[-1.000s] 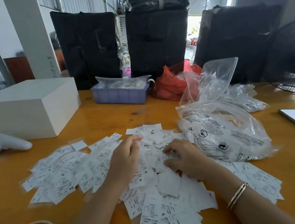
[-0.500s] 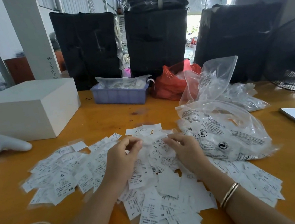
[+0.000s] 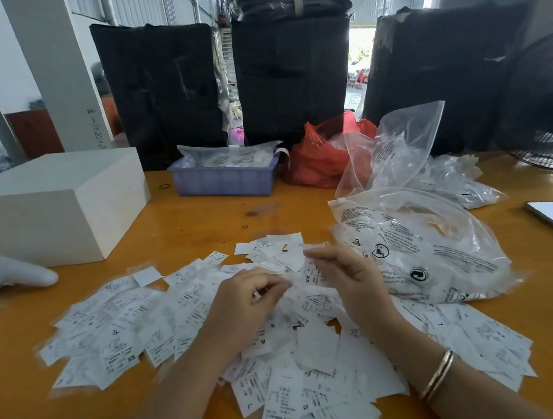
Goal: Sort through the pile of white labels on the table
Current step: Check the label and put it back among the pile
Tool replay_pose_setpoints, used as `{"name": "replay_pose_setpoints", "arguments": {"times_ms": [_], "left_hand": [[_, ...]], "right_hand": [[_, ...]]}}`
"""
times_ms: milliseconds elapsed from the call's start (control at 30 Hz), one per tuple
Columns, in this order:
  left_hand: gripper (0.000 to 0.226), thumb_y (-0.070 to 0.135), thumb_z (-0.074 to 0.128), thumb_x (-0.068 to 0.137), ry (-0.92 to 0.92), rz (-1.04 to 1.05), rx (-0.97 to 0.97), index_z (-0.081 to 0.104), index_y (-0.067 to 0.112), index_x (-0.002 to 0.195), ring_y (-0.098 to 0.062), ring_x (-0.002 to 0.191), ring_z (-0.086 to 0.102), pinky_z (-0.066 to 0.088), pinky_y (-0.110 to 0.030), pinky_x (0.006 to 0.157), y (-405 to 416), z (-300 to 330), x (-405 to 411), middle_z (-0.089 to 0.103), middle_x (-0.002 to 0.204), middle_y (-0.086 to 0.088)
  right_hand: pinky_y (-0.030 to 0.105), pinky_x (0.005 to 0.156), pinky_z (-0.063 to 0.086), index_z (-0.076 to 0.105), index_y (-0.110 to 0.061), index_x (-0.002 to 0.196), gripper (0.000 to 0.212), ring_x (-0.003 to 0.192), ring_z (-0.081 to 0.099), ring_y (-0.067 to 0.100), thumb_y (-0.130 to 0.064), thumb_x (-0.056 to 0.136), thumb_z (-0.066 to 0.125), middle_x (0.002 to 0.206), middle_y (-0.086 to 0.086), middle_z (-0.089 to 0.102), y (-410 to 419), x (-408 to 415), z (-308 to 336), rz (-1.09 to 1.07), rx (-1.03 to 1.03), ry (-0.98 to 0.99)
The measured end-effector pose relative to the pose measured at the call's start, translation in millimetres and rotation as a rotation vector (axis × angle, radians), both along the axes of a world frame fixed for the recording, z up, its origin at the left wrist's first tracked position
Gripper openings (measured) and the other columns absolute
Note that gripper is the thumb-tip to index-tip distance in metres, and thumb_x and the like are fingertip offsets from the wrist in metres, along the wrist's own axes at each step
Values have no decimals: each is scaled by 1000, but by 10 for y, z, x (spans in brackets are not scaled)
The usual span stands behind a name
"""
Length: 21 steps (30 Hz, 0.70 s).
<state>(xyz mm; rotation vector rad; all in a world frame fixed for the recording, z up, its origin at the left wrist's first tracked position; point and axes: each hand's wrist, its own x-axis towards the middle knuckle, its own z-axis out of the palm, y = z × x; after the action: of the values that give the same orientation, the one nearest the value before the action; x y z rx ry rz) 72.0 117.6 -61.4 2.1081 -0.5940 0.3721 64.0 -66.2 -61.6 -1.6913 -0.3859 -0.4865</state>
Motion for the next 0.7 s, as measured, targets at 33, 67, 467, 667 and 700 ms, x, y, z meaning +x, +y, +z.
{"name": "replay_pose_setpoints", "arguments": {"times_ms": [33, 67, 467, 667, 700], "left_hand": [[17, 29, 65, 86, 5, -9, 16, 74, 23, 99, 11, 89, 55, 40, -3, 71, 0, -4, 6, 63, 87, 28], [18, 30, 65, 86, 9, -18, 38, 75, 23, 99, 11, 89, 54, 40, -3, 72, 1, -8, 11, 63, 86, 27], [25, 37, 63, 86, 4, -37, 112, 74, 20, 101, 8, 91, 53, 38, -3, 73, -2, 3, 18, 63, 84, 21], [38, 48, 55, 80, 20, -59, 70, 74, 22, 98, 7, 88, 54, 38, -4, 72, -4, 6, -2, 65, 84, 21], [37, 50, 54, 79, 32, -58, 51, 74, 24, 96, 7, 86, 55, 39, -5, 71, -6, 3, -1, 65, 83, 22]], "right_hand": [[26, 73, 49, 71, -48, 90, 48, 81, 57, 16, -2, 91, 56, 87, -1, 64, 13, 3, 4, 2, -17, -7], [26, 73, 48, 70, -49, 89, 49, 82, 57, 18, -2, 90, 57, 88, 2, 64, 18, 4, 2, 2, -31, -16], [13, 69, 43, 66, -34, 96, 36, 77, 55, 2, 0, 90, 56, 85, -7, 60, -5, -3, -4, -85, -93, -119], [10, 67, 40, 70, -19, 97, 27, 69, 50, 0, 4, 88, 59, 78, -4, 53, 29, -23, -20, -28, -244, -144], [8, 70, 40, 70, -18, 97, 27, 70, 50, -2, 5, 87, 60, 78, -2, 53, 33, -30, -19, -19, -260, -155]]}}
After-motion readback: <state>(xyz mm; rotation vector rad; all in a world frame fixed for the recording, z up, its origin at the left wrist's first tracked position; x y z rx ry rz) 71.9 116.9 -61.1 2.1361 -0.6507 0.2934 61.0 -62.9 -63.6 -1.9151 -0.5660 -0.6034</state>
